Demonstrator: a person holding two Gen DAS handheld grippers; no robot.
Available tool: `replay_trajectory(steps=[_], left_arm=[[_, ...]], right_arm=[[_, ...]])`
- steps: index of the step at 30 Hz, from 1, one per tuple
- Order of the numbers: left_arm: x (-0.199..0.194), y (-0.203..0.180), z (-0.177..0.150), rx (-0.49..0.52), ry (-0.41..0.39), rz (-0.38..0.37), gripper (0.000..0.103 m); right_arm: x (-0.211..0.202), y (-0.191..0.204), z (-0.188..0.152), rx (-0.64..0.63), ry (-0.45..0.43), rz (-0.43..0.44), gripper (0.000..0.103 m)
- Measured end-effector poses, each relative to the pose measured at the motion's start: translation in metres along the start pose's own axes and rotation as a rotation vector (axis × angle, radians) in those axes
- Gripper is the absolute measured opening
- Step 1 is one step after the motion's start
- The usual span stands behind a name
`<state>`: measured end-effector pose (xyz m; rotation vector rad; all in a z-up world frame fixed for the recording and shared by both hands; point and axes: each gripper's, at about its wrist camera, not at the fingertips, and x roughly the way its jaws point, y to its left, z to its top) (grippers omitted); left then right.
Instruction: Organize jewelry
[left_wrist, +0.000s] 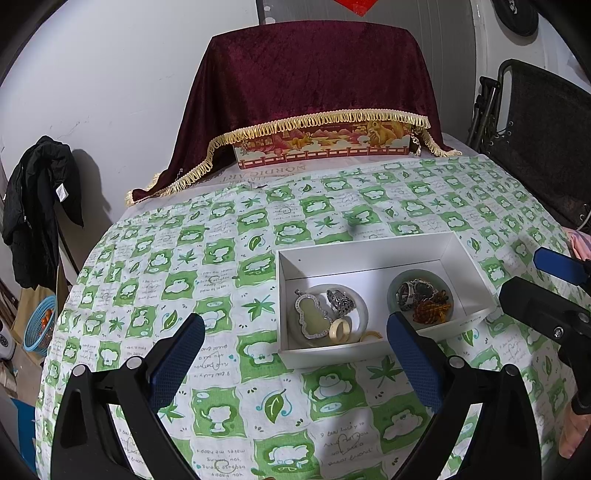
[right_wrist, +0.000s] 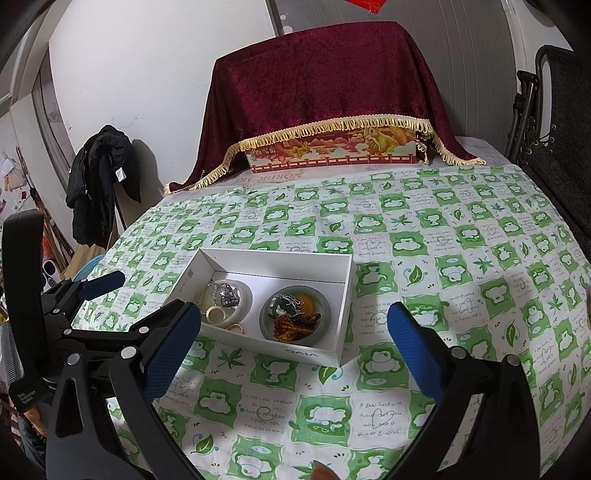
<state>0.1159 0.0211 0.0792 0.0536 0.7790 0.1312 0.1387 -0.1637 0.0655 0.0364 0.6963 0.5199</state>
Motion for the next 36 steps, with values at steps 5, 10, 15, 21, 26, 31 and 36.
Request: replay_trajectory(steps=[5,10,15,21,26,31,36], left_arm=[[0.001,0.0006,-0.0017,0.002,0.002,-0.004,0.099],[0.0035,-0.0003,-0.0021,0.004,0.016,-0.01,0.099],[0.0032,-0.0009,-0.0011,0.005,0.023,-0.01,0.099],[-0.0019,-0.0042,0.0019,0.024,-0.003,-0.001,0.099],[0.0,0.0024,0.004,-0.008,0.018,-0.012,0.099],[0.0003,0.001,0.0054,-0.009,0.022,-0.01,0.099],[0.0023,-0.0017,0.0047,0.004,0.026,0.005,0.099]], right_arm=[[0.0,0.0006,0.0004,0.001,0.003,0.001,0.098],[0.0004,0.0008,0.0006,0.002,0.004,0.001,0.098],[0.0011,0.0007,0.0001,0.003,0.004,0.002,0.098],[0.0019,0.0015,-0.0011,0.004,0.004,0.004,0.098],[0.0024,0.001,-0.0014,0.008,0.002,0.005,0.098],[0.001,-0.001,-0.0007,0.021,-0.003,0.008,0.098],[-0.0012,-0.0023,0.0003,0.027,-0.009,0.011,0.098]])
